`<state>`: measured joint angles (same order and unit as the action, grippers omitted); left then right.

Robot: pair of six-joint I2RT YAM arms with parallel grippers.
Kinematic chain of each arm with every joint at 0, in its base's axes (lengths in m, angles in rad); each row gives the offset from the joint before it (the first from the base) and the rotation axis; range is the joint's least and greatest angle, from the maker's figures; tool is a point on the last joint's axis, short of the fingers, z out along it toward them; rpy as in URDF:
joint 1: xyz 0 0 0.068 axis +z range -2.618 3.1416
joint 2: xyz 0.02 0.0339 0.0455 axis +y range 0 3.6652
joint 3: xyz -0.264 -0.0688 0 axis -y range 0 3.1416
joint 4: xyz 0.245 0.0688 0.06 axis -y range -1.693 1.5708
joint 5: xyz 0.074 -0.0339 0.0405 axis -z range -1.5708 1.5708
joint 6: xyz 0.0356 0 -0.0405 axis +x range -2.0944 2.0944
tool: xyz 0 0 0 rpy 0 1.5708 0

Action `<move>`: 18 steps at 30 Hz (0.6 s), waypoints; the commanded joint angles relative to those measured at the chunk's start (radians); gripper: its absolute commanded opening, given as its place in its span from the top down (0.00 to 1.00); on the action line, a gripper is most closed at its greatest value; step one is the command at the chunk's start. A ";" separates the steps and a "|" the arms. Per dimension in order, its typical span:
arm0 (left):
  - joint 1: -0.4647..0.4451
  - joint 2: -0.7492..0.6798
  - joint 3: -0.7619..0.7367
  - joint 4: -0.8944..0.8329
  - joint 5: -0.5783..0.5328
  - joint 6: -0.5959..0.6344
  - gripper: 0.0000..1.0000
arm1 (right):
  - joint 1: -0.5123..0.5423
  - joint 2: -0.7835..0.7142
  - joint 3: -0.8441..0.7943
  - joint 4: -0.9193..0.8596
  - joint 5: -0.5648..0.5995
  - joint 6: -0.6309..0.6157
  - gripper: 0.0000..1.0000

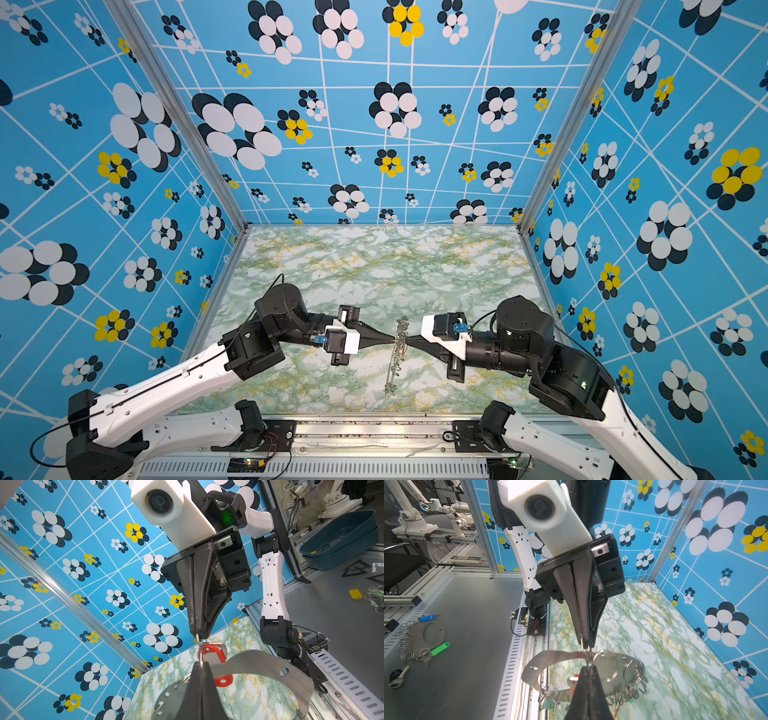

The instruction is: Put the keys on the keyring

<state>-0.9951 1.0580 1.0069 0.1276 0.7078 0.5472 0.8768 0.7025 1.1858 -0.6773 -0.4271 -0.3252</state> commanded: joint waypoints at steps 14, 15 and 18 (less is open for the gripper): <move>-0.002 0.003 0.000 0.040 0.054 -0.010 1.00 | 0.005 0.011 0.009 0.016 0.014 0.014 1.00; -0.002 0.006 -0.001 0.045 0.057 -0.013 1.00 | 0.005 0.011 0.008 0.017 0.014 0.014 1.00; -0.001 0.010 -0.001 0.052 0.065 -0.022 1.00 | 0.005 0.011 0.008 0.018 0.016 0.015 1.00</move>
<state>-0.9947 1.0592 1.0069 0.1284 0.7189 0.5426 0.8768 0.7033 1.1862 -0.6777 -0.4271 -0.3248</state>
